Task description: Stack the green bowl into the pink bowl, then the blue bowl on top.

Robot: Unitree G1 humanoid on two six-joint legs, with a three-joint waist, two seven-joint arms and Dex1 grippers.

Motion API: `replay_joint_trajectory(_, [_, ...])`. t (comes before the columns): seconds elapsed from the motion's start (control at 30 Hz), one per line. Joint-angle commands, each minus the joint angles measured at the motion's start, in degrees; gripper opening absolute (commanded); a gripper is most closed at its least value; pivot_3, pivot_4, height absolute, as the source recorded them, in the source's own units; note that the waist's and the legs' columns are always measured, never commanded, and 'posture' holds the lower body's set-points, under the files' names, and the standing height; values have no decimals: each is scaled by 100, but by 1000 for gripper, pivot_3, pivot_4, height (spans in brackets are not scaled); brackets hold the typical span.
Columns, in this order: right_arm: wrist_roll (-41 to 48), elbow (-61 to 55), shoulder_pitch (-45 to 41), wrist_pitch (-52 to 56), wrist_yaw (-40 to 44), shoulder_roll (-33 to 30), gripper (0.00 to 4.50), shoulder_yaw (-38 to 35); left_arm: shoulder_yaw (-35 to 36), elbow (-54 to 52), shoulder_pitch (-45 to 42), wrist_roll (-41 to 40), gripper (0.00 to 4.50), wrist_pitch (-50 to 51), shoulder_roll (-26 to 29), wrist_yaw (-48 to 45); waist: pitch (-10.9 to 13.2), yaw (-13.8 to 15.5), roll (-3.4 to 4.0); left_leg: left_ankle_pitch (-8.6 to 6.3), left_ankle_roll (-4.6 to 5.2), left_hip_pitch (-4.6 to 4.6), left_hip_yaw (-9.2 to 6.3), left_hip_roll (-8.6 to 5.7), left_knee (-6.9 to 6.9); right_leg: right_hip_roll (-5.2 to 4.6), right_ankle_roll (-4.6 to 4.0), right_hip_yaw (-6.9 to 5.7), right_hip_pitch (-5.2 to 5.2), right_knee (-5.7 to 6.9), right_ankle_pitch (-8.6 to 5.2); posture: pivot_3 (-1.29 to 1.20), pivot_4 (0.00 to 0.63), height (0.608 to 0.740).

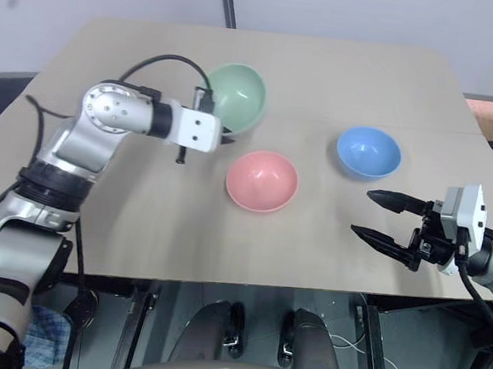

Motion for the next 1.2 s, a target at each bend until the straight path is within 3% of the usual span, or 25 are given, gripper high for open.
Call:
replay_joint_trajectory(0.03, [17, -53, -96, -84, 14, -11, 3436, -18, -156, -394, -146, -322, 32, -427, -114, -471, 0, 8, 0, 0, 0, 1, 0, 0, 2, 0, 0, 0, 0, 2, 0, 0, 150, 740])
replay_joint_trajectory(0.4, [4, -193, 81, -109, -75, 42, 3436, -132, -551, -349, -182, -497, 32, -1022, -134, -1562, 0, 20, 0, -15, 25, -2, -6, 4, 47, -1, 0, 0, 1, 38, -1, 0, 150, 740])
replay_joint_trajectory(0.6, [49, -286, 218, -94, -127, 27, 3436, -221, -348, -110, -356, -522, 2358, -1023, -480, -1237, 0, 33, 0, -17, 28, -6, -10, 3, 57, -2, 0, -2, 1, 45, -1, 0, 150, 740])
replay_joint_trajectory(0.87, [89, -267, 163, -45, -130, -40, 3436, -256, 593, -346, -317, -1780, 2358, 824, -439, -1130, 1, 5, 1, -17, 28, -1, -9, 9, 58, 1, -1, 0, -1, 56, -2, 0, 150, 740])
replay_joint_trajectory(1.1, [37, -18, -130, -58, 11, -90, 3436, -57, 1610, -1132, 259, -2963, 2358, 2773, 195, -1017, 2, 10, 2, -17, 28, 0, -9, 8, 58, -3, -1, 1, 0, 55, -2, 0, 150, 740])
replay_joint_trajectory(1.2, [-64, 177, -434, -19, -4, -133, 3436, 119, 2066, -1348, 644, -3075, 2358, 3351, 650, -706, 2, -3, 2, -17, 28, 0, -10, 9, 58, -3, -1, 1, 0, 56, -2, 0, 150, 740])
